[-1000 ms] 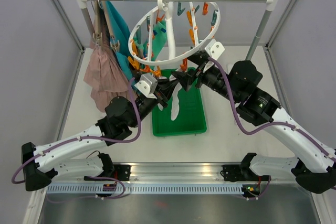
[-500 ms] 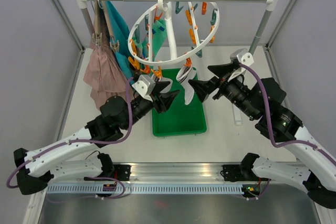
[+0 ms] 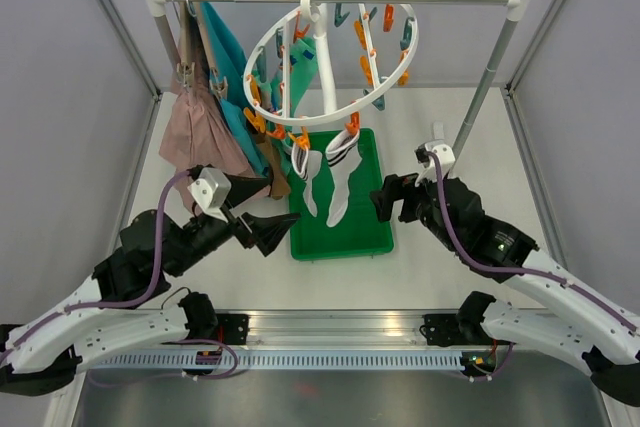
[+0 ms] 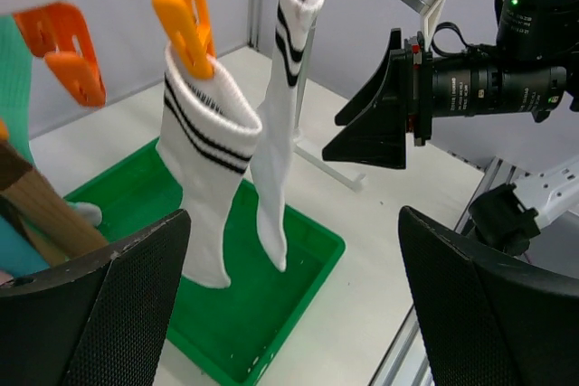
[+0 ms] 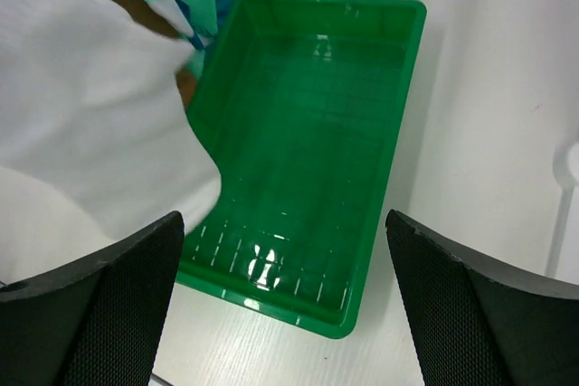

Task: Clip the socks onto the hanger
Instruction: Reset both arms

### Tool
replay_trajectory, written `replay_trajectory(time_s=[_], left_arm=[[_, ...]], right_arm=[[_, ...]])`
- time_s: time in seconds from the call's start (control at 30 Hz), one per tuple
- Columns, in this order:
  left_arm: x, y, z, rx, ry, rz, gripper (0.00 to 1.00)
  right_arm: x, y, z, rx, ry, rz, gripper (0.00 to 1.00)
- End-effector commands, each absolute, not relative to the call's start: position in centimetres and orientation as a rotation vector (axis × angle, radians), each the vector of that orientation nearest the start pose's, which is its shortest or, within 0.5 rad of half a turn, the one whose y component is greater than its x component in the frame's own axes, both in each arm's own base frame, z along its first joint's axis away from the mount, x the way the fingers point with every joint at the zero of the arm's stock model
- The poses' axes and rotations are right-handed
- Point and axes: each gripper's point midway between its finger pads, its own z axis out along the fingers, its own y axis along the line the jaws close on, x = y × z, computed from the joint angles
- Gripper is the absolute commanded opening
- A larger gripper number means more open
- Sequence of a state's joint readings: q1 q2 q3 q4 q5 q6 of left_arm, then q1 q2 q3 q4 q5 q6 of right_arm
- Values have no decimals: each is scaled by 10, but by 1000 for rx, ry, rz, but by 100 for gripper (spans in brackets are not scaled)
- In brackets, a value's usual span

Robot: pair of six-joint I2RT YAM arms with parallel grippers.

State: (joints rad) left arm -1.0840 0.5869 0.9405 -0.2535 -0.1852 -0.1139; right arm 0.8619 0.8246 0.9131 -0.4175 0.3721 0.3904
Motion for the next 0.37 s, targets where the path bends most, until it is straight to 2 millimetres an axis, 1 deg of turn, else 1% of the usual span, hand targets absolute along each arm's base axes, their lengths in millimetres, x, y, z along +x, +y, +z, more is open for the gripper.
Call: replay_trajectory(time_s=[0.0,0.1,0.13,0.27,0.33], left_arm=[[147,-205,351,560,1542,-785,100],[146,-194,344,541,1561,-759,100],[146,-191,339,546,1577,-746,100],[144,-185,336,535,1583,-738,100],[144,-183,334,532,1585,-734,100]], right_arm=[[230,189,258,-130,1906,512,98],[230,187,250,-136,1921,491,98],[230,186,247,-138,1926,485,98],[229,182,248,-132,1913,479,98],[230,178,253,-108,1885,484,98]])
